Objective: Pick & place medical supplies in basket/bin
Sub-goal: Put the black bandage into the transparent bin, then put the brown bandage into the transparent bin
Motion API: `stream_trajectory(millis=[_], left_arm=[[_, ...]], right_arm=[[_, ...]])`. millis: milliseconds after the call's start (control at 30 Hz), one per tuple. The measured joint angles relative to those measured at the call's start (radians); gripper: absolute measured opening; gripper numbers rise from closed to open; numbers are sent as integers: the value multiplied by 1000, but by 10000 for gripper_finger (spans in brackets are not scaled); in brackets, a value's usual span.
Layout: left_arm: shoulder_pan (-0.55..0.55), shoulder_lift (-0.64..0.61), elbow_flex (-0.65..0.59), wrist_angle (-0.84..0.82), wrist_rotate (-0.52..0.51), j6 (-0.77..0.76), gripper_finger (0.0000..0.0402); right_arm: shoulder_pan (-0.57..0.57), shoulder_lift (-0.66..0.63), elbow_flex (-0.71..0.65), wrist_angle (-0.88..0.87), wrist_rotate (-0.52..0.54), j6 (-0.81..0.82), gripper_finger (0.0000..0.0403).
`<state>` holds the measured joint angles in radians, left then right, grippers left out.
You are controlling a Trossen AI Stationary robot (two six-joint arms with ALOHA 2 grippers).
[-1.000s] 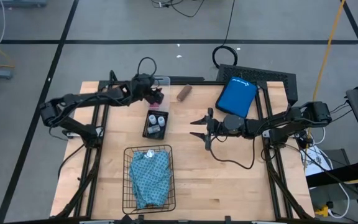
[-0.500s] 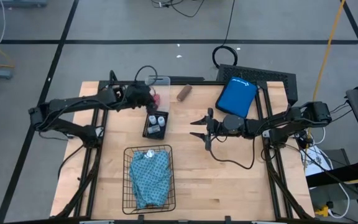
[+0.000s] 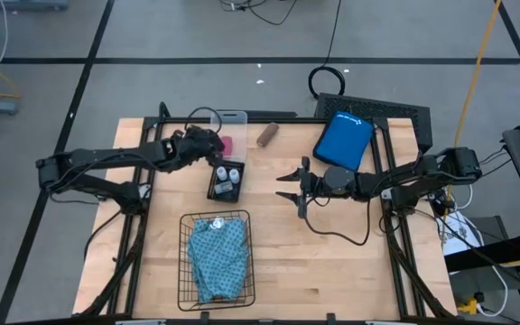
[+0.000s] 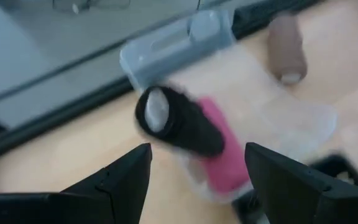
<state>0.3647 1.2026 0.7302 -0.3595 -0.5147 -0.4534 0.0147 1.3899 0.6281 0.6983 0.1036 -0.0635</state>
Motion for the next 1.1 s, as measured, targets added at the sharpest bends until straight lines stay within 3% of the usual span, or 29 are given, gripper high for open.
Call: stream_trajectory(millis=[200, 367, 633, 900, 1100], left_arm=[[43, 58, -46, 290, -1, 126, 269], [109, 137, -50, 440, 4, 216, 269], [176, 225, -50, 655, 115, 274, 269], [186, 195, -39, 725, 159, 367, 269], [141, 88, -35, 667, 170, 325, 269]], right_arm=[[0, 0, 0, 0, 0, 0, 185], [0, 0, 0, 0, 0, 0, 184], [0, 0, 0, 1, 0, 0, 182], [0, 0, 0, 1, 0, 0, 179], [0, 0, 0, 1, 3, -2, 180]])
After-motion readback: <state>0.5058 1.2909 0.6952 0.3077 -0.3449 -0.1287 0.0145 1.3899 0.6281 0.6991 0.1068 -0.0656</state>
